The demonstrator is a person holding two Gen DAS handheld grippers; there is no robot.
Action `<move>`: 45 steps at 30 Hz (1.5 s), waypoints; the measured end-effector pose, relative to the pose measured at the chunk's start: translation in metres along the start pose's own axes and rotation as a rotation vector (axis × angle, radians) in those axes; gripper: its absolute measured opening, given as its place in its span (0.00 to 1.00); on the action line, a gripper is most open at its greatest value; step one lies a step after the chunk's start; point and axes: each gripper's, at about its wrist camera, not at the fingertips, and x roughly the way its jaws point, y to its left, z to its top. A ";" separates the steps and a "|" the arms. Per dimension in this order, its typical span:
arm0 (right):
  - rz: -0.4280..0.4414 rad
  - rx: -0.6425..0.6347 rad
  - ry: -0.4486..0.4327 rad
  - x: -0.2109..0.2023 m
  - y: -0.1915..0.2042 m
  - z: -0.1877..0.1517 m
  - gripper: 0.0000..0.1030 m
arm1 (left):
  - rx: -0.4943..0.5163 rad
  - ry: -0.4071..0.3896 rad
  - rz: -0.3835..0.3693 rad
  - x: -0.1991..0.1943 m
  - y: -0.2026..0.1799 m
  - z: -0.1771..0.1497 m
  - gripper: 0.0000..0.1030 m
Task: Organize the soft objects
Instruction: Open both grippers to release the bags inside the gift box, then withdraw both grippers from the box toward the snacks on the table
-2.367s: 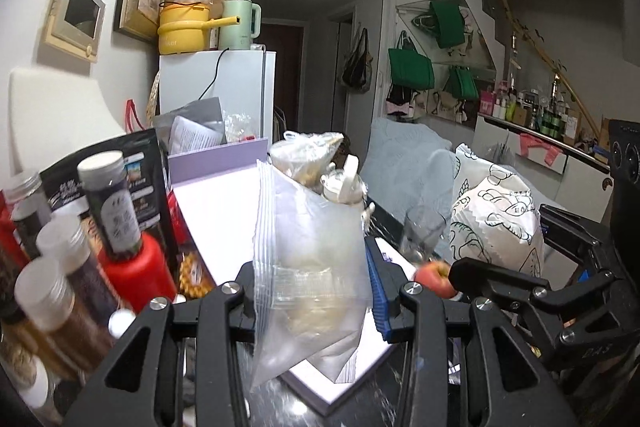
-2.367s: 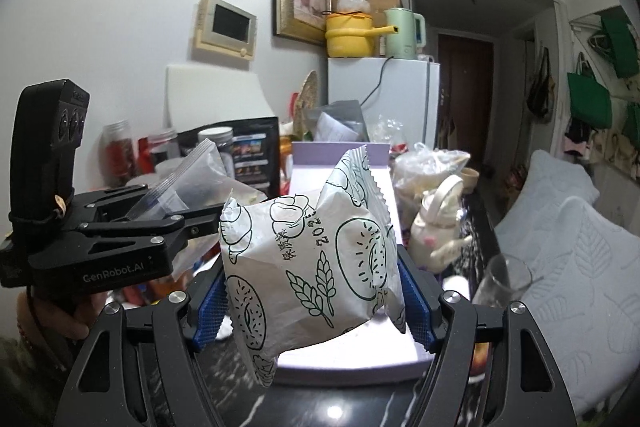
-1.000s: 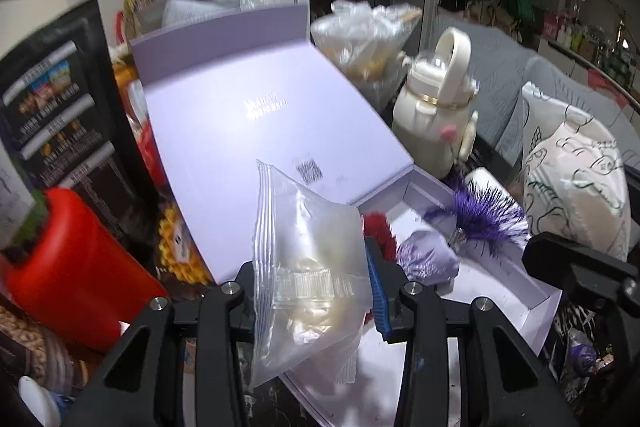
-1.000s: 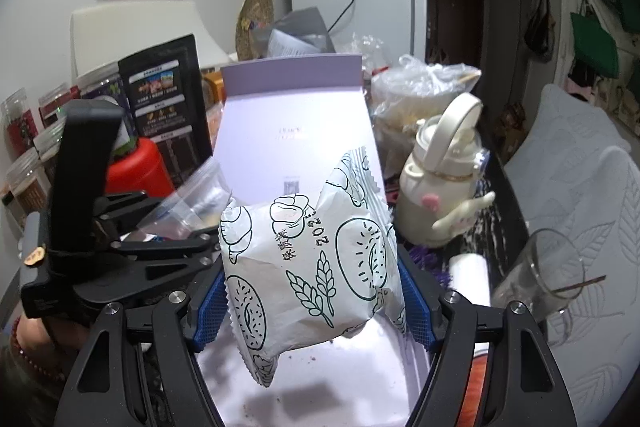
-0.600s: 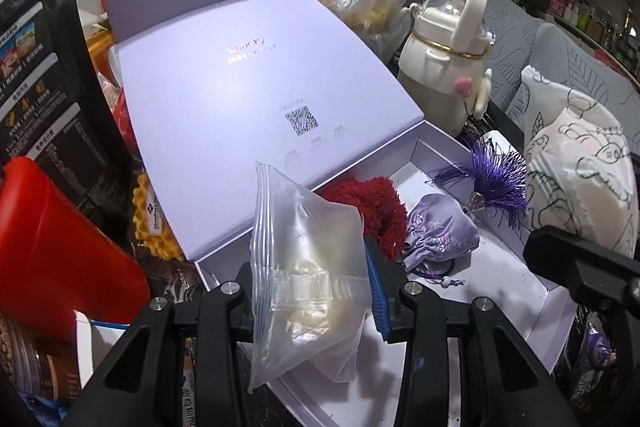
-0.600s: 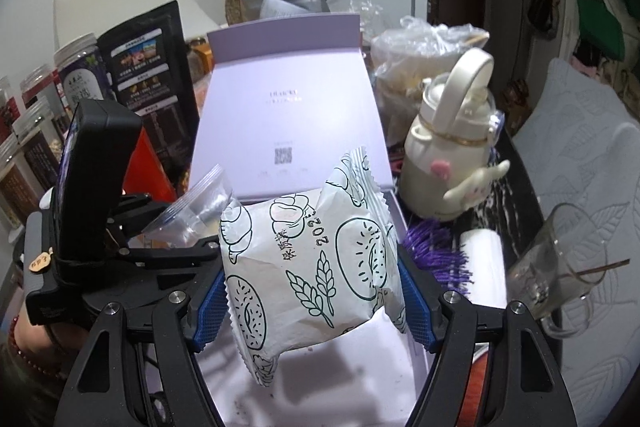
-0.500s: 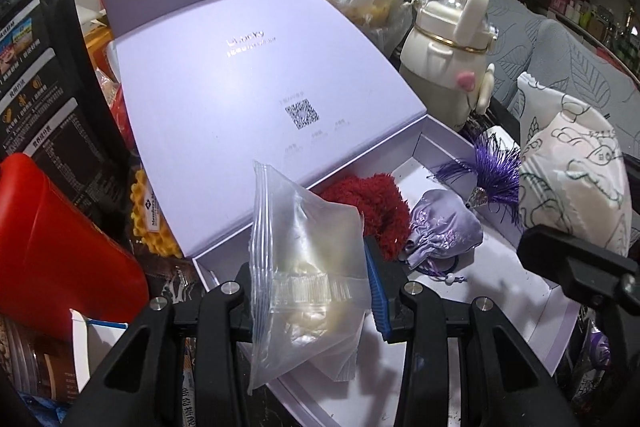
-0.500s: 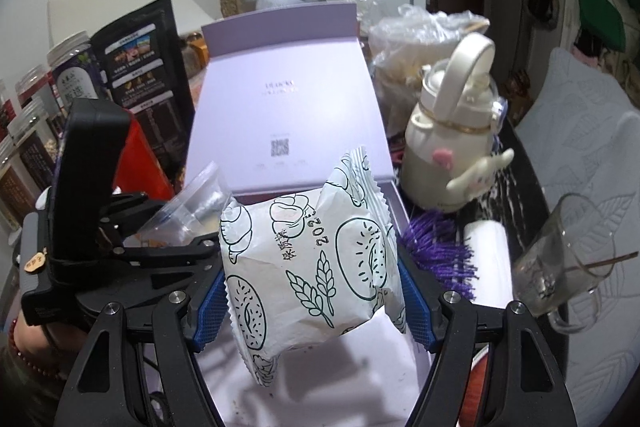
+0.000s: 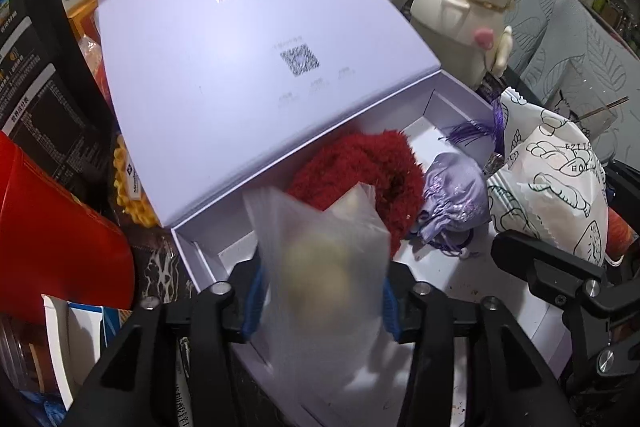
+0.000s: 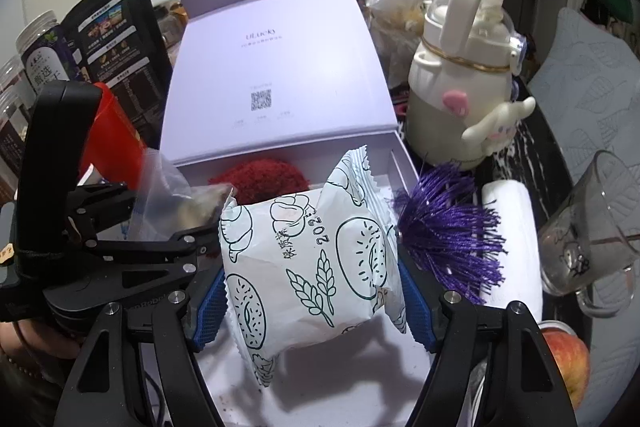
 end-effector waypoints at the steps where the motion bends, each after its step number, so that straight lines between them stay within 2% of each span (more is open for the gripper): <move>1: 0.001 0.002 0.007 0.002 -0.001 -0.001 0.73 | 0.000 0.009 0.005 0.002 -0.001 0.000 0.63; 2: 0.002 0.008 0.022 0.005 -0.002 -0.001 0.73 | -0.001 0.015 0.012 0.003 -0.001 0.000 0.69; 4: 0.006 0.021 0.040 0.009 -0.004 -0.002 0.74 | -0.005 0.026 0.028 0.006 -0.001 0.001 0.73; 8: 0.009 0.039 0.093 0.021 -0.009 -0.004 0.74 | 0.005 0.027 0.034 0.007 -0.003 0.000 0.73; 13: 0.001 0.056 0.112 0.023 -0.013 -0.005 0.76 | 0.008 0.026 0.044 0.007 -0.008 0.002 0.73; 18: -0.021 0.043 0.076 0.011 -0.010 -0.001 0.77 | 0.000 0.029 0.036 0.003 -0.005 0.001 0.73; 22: -0.048 0.020 0.037 -0.003 -0.005 0.002 0.77 | -0.015 0.002 0.034 -0.012 0.003 -0.003 0.73; 31: -0.047 0.020 -0.002 -0.025 0.004 0.001 0.77 | -0.023 -0.044 0.036 -0.040 0.002 -0.009 0.73; 45: -0.079 -0.019 -0.143 -0.114 0.028 0.004 0.77 | -0.011 -0.192 0.031 -0.129 -0.012 -0.008 0.73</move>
